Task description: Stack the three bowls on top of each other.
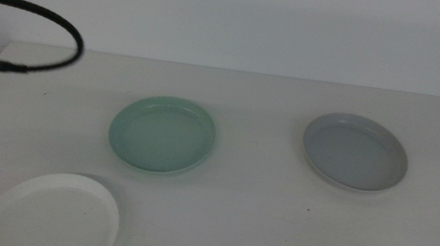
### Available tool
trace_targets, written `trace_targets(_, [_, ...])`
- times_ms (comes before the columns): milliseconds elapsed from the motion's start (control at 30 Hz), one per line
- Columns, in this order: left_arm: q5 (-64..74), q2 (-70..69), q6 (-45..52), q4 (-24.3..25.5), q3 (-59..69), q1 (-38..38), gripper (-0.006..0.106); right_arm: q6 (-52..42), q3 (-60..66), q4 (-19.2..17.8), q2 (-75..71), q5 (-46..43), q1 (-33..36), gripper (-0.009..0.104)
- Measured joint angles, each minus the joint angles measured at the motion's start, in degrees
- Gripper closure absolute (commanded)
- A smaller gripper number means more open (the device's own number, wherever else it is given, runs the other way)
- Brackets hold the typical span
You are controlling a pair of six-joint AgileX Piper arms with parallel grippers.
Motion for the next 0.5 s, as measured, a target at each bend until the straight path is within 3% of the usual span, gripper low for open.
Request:
trace_targets(267, [-0.49, 11.7, 14.03, -7.95, -0.02, 9.8, -0.004, 0.0, 0.0, 0.0, 0.0, 0.0, 0.0, 0.031])
trace_targets(500, [-4.37, 23.48, 19.35, -9.66, -0.07, 11.61, -0.004, 0.0, 0.0, 0.0, 0.0, 0.0, 0.0, 0.031])
